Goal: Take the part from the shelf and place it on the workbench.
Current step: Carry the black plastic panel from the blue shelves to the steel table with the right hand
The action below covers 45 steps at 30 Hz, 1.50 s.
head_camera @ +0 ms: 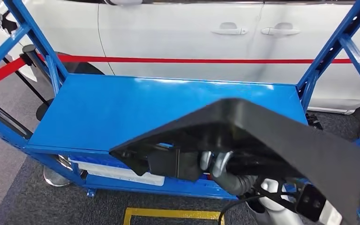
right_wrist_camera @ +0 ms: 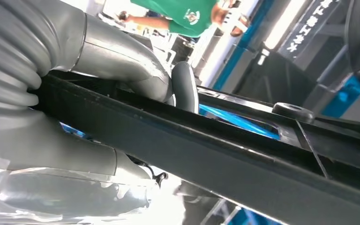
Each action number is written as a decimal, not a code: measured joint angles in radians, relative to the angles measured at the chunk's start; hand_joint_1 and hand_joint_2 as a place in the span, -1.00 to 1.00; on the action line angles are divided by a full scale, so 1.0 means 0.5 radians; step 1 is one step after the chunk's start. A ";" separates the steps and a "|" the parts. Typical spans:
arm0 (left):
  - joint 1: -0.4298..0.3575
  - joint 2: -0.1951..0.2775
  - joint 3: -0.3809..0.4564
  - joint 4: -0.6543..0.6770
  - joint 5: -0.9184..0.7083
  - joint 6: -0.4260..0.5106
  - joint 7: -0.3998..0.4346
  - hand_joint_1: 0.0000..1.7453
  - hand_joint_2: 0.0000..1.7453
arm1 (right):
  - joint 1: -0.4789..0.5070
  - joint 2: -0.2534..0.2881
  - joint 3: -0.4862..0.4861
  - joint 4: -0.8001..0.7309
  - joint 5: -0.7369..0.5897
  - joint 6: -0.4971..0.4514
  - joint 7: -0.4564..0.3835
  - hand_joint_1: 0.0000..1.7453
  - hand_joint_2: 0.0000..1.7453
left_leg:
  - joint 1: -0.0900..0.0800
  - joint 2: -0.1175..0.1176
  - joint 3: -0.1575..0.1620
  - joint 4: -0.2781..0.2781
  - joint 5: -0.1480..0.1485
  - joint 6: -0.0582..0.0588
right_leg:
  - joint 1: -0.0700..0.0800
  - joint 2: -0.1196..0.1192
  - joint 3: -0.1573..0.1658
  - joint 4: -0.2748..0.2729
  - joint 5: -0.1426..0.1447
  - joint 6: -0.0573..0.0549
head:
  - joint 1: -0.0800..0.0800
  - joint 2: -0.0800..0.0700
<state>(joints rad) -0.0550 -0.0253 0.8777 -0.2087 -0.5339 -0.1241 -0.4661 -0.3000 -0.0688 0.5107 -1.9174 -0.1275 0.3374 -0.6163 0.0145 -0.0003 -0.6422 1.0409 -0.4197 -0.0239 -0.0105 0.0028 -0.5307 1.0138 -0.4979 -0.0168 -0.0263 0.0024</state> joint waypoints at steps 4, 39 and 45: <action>-0.002 -0.001 -0.001 0.000 -0.009 0.005 0.004 -1.00 1.00 | 0.017 -0.056 -0.002 -0.029 0.004 -0.005 -0.032 1.00 1.00 | 0.003 0.000 -0.127 0.435 -0.329 -0.011 | 0.005 0.016 -0.101 0.002 0.083 -0.035 | -0.005 0.001; -0.006 0.064 -0.065 -0.003 -0.234 0.128 0.253 -1.00 1.00 | 0.375 -0.778 -0.078 -0.312 -0.065 -0.357 -0.160 1.00 1.00 | -0.010 0.015 0.130 0.299 -0.220 0.026 | 0.016 -0.017 -0.198 0.019 0.155 -0.015 | 0.000 0.000; -0.014 0.073 -0.065 -0.004 -0.237 0.143 0.254 -1.00 1.00 | 0.383 -0.791 -0.114 -0.313 -0.077 -0.288 -0.160 1.00 1.00 | -0.029 0.013 0.345 -0.113 -0.199 0.081 | 0.010 -0.007 -0.246 0.025 0.230 0.051 | -0.002 0.000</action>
<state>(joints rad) -0.0619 0.0112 0.8450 -0.2105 -0.6521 -0.0528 -0.3392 -0.1084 -0.4644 0.4536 -2.0737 -0.1661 0.1937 -0.6963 0.0001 0.0061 -0.4695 0.9846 -0.5192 0.0169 -0.0056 -0.0007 -0.6534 1.0264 -0.3828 0.0089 -0.0271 0.0023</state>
